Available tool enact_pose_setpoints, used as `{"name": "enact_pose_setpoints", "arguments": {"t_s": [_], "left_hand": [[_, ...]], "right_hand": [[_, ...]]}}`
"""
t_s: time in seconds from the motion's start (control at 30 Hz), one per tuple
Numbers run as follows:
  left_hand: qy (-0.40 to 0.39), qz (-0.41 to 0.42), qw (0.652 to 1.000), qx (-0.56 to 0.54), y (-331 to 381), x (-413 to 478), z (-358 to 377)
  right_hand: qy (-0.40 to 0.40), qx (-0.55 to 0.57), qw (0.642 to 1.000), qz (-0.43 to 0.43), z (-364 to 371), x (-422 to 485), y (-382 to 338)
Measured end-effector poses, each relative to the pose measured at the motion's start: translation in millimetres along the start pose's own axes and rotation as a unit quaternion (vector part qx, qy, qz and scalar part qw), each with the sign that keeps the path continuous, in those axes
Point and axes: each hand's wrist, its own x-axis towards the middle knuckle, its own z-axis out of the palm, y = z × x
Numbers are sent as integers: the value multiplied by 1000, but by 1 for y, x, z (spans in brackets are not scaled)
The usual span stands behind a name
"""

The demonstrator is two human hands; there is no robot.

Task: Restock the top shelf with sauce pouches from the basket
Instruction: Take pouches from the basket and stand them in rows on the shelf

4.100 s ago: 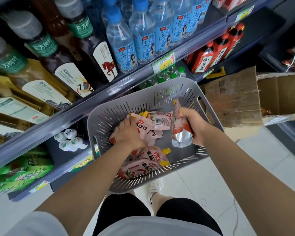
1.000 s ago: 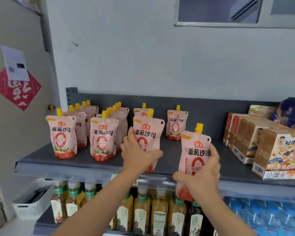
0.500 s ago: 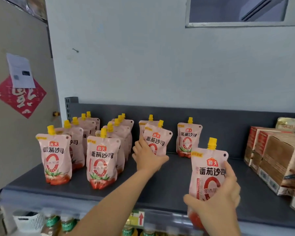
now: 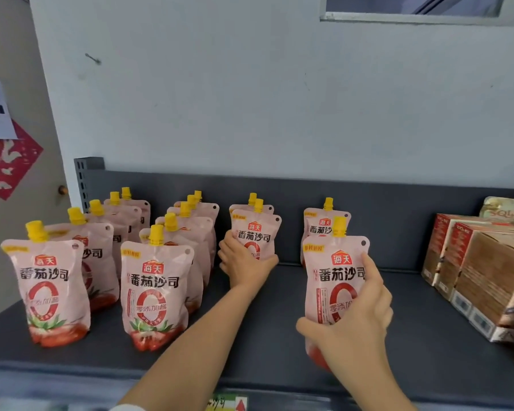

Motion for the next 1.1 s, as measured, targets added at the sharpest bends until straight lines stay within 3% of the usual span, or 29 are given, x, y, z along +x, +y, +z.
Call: {"name": "enact_pose_setpoints", "arguments": {"t_s": [0.5, 0.77, 0.93, 1.0, 1.1], "left_hand": [[-17, -13, 1000, -20, -2, 10, 3], [-108, -92, 989, 41, 15, 6, -8], [-123, -85, 988, 44, 29, -14, -25], [-175, -43, 983, -25, 33, -29, -42], [-332, -1, 921, -202, 36, -58, -81]], "right_hand": [[-18, -14, 1000, -18, 5, 0, -4], [-18, -18, 1000, -16, 5, -1, -8], [-18, -9, 1000, -11, 1, -2, -8], [-22, 6, 1000, 3, -1, 0, -6], [-19, 18, 999, 19, 1, 3, -2]]}}
